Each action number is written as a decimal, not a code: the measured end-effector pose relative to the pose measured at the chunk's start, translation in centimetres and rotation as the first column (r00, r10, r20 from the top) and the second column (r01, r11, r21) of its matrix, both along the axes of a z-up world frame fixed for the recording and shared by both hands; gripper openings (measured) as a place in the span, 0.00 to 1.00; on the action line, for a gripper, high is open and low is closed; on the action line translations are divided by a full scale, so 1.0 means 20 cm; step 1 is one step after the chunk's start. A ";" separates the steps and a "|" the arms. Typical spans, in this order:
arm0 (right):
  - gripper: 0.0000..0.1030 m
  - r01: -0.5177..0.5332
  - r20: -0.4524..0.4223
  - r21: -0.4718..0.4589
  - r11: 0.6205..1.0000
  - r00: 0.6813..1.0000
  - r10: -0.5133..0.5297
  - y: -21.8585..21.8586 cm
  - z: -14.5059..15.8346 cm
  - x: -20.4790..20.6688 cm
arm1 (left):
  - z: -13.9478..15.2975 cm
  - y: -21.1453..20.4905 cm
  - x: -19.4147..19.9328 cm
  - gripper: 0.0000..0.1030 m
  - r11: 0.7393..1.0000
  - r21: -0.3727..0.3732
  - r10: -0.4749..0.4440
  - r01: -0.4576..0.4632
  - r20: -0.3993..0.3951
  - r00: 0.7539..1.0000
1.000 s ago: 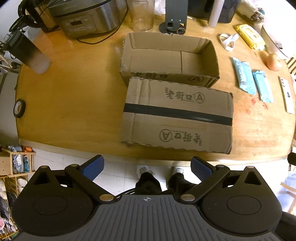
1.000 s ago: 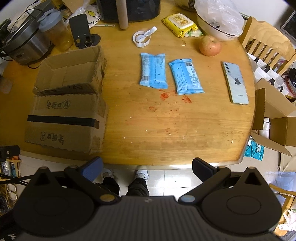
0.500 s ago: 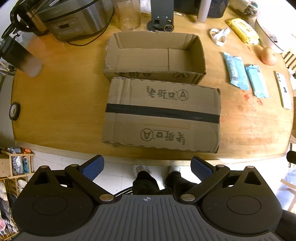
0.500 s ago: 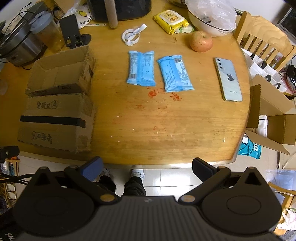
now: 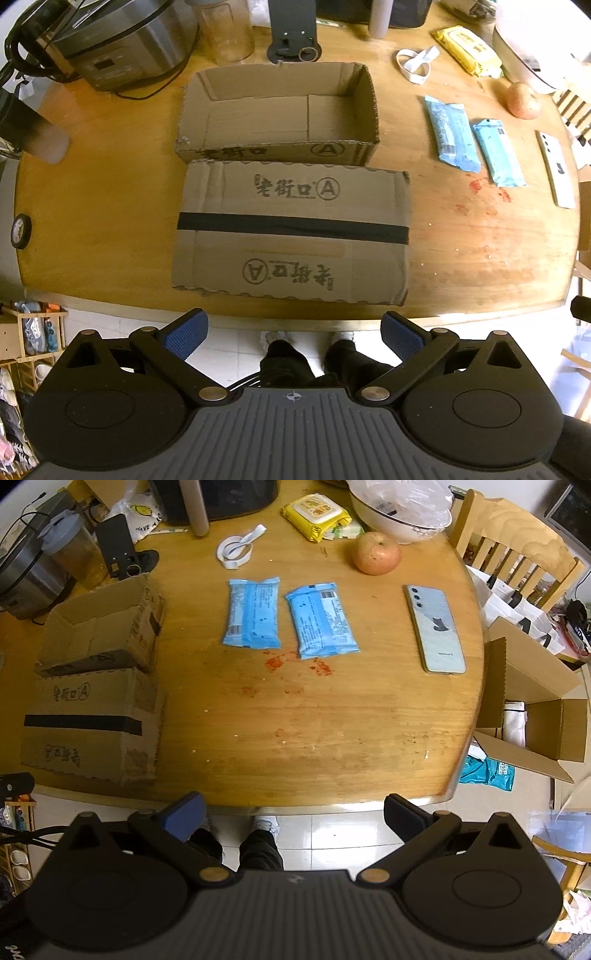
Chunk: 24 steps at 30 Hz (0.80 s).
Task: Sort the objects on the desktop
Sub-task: 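Move both tools toward the blue packets on the table, then lower the right tool toward the larger blue packet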
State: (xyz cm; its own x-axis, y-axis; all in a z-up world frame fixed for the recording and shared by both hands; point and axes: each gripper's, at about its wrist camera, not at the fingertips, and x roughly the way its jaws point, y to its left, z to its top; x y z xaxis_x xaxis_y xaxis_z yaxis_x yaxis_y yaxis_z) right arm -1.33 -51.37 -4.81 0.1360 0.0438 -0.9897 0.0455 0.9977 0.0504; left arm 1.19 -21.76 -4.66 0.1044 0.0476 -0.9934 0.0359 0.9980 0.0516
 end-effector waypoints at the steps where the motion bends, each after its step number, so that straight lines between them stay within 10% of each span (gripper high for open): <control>1: 1.00 0.002 -0.002 -0.001 1.000 1.000 -0.002 -0.01 0.00 0.00 | 0.00 -0.01 0.00 1.00 1.000 0.000 -0.002 0.002 -0.001 1.000; 24: 1.00 0.021 -0.039 -0.015 1.000 0.999 -0.022 -0.13 -0.07 -0.02 | -0.03 -0.14 0.03 1.00 1.000 -0.001 -0.029 0.029 -0.016 0.999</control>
State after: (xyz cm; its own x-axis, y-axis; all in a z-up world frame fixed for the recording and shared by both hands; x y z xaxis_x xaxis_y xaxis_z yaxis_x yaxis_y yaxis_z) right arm -1.68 -53.98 -6.13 0.0981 0.0270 -0.9948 0.0689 0.9971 0.0338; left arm 1.86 -24.48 -5.30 0.0900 0.0445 -0.9949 0.0660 0.9965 0.0505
